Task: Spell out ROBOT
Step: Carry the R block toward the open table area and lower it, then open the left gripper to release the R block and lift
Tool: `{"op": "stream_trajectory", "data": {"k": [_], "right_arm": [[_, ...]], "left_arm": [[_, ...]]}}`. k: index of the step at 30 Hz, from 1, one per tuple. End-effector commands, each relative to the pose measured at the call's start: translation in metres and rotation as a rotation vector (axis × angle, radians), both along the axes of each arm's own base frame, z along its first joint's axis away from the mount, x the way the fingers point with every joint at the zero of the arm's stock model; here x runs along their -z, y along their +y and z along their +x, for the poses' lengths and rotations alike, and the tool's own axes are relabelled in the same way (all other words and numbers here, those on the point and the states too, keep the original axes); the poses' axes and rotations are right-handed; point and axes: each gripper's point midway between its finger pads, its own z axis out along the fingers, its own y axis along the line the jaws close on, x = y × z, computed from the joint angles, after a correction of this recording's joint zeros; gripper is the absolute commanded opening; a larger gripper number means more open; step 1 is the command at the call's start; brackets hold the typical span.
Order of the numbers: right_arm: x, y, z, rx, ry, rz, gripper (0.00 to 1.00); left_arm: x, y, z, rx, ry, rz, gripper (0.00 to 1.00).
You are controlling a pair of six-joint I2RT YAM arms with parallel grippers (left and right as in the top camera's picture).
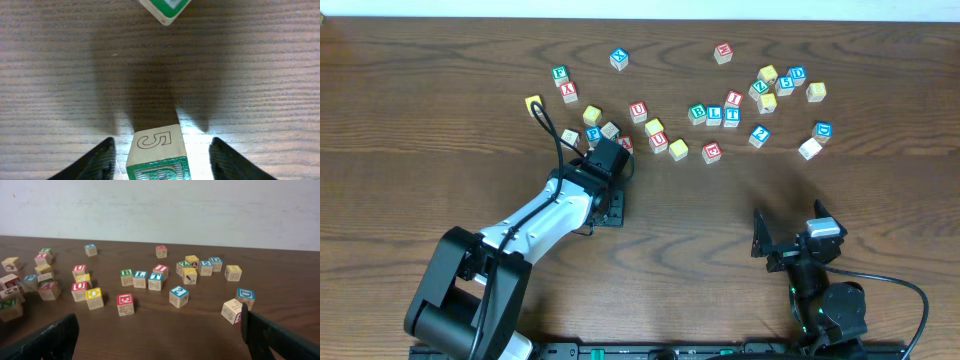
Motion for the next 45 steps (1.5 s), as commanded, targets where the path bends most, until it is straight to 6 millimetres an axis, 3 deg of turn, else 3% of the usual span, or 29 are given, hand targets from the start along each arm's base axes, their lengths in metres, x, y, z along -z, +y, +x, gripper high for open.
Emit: {"op": "stream_trajectory", "data": {"k": [1,12,21,23,29,37,45], "right_arm": [[0.002,-0.001,0.000,0.003,0.004,-0.008,0.99],[0.002,-0.001,0.000,0.004,0.004,-0.009,0.99],[0.002,-0.001,0.000,0.003,0.004,-0.008,0.99],[0.002,-0.001,0.000,0.003,0.004,-0.008,0.99],[0.002,-0.001,0.000,0.003,0.004,-0.008,0.99],[0.001,-0.001,0.000,0.003,0.004,-0.008,0.99],[0.002,-0.001,0.000,0.004,0.004,-0.009,0.99]], "left_arm": [[0.002,0.001,0.000,0.003,0.003,0.012,0.64],[-0.019,-0.009,0.019,0.006,-0.053,-0.016,0.67],[-0.082,-0.017,0.044,0.010,-0.113,-0.017,0.70],[-0.104,-0.020,0.051,-0.033,-0.128,-0.036,0.73],[-0.132,-0.030,0.068,-0.170,-0.181,-0.114,0.73],[-0.130,-0.037,0.072,-0.244,-0.159,-0.155,0.73],[-0.107,-0.068,0.082,-0.218,-0.072,-0.194,0.73]]}}
